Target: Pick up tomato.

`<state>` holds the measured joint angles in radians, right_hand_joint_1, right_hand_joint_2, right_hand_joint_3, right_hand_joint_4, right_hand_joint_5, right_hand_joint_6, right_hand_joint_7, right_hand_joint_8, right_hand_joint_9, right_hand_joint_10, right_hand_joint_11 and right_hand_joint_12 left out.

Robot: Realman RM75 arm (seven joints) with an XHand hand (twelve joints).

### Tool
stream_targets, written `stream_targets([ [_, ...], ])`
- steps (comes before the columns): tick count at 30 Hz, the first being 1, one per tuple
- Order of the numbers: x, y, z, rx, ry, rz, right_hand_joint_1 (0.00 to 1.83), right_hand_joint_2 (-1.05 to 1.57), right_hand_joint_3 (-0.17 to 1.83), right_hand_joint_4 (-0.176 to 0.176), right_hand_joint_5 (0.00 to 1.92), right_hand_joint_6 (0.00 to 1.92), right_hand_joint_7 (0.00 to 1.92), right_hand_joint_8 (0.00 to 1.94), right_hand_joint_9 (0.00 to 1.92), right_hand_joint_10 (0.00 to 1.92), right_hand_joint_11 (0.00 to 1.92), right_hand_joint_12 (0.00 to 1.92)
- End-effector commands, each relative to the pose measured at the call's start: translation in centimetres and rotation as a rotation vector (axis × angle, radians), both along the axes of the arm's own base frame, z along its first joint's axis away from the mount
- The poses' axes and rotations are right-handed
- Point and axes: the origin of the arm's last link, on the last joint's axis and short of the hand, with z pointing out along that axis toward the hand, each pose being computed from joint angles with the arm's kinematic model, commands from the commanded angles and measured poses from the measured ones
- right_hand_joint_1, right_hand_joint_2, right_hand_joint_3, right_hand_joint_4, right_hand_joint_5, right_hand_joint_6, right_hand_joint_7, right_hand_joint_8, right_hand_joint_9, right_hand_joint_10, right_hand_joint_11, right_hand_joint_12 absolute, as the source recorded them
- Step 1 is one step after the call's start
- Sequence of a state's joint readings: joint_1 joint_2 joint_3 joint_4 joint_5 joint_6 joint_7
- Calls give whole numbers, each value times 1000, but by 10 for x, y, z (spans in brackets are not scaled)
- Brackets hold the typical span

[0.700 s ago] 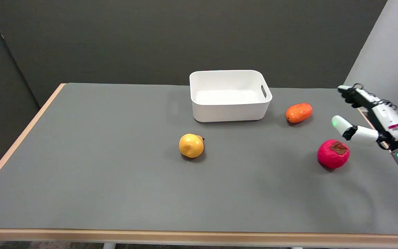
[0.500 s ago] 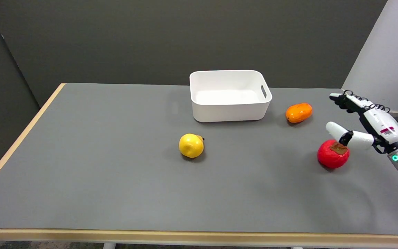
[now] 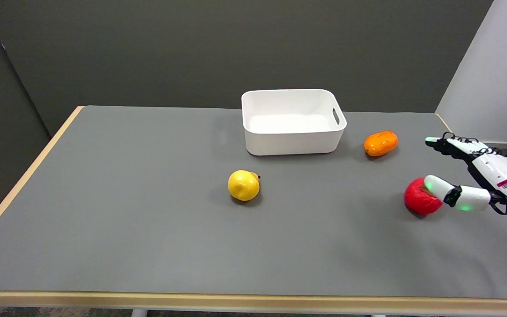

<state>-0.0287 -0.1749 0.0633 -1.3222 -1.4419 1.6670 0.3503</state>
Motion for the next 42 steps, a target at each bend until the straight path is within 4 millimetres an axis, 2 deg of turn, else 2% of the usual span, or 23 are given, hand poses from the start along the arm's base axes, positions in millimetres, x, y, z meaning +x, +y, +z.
stream_targets([
  [1, -8, 4, 8, 40, 76, -148, 198, 527, 886, 104, 218, 431, 356, 356, 283, 737, 148, 1253],
  [6, -16, -16, 10, 57, 98, -171, 201, 526, 884, 104, 214, 427, 349, 350, 273, 727, 139, 1245],
  [10, -14, -29, 15, 55, 124, -162, 202, 525, 882, 102, 209, 421, 337, 342, 263, 718, 128, 1235],
  [16, -12, -41, 20, 53, 146, -161, 205, 527, 880, 101, 206, 416, 330, 337, 255, 709, 121, 1229],
  [22, -13, -39, 24, 37, 149, -175, 208, 528, 879, 101, 204, 414, 327, 335, 252, 706, 117, 1226],
  [35, -42, -33, 21, 26, 113, -273, 208, 529, 877, 100, 203, 413, 327, 335, 249, 705, 114, 1226],
  [42, -47, -29, 19, 25, 100, -291, 206, 528, 877, 100, 204, 413, 325, 333, 248, 704, 115, 1227],
])
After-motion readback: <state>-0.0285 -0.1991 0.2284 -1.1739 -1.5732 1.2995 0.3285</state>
